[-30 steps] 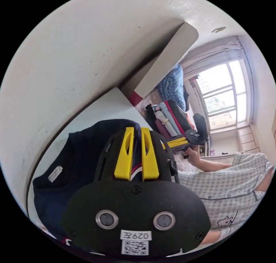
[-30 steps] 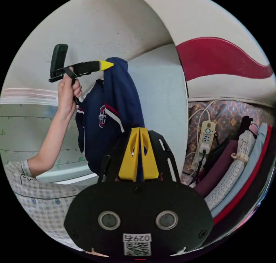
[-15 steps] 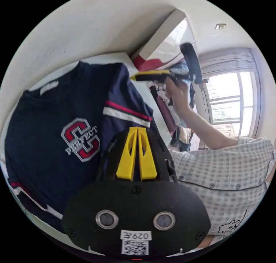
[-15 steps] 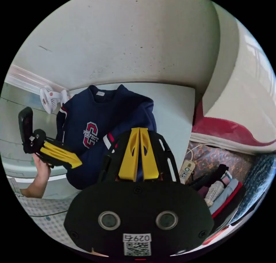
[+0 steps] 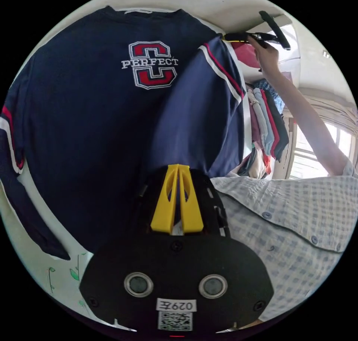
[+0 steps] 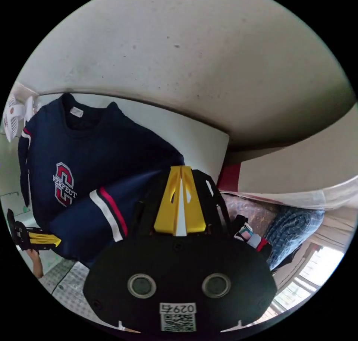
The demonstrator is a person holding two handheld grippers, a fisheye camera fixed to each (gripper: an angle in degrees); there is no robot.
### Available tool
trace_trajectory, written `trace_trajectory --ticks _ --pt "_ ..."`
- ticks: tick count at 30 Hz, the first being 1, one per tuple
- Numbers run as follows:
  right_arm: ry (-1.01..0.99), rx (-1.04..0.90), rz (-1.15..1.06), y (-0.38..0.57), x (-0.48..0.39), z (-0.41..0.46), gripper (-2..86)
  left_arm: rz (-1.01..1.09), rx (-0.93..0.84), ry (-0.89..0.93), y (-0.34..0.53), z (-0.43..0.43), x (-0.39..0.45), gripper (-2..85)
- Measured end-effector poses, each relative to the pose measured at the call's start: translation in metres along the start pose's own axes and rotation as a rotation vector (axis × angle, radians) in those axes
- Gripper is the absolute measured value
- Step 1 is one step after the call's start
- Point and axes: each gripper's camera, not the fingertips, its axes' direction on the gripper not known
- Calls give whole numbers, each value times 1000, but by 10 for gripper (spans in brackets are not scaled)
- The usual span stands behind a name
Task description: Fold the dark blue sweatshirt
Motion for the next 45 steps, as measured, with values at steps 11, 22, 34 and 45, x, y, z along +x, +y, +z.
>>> trace_trajectory --ticks 11,22,34,45 --pt "-341 -176 -155 157 -114 -11 -5 88 -87 -103 23 4 -29 -10" --pt "-706 59 170 289 -147 13 1 309 -71 56 69 -42 -72 -4" --pt "-987 2 499 389 -198 148 32 285 -194 389 59 -24 -131 27" --pt "-1162 -36 508 442 -195 188 10 225 -182 437 71 -82 -171 -8"
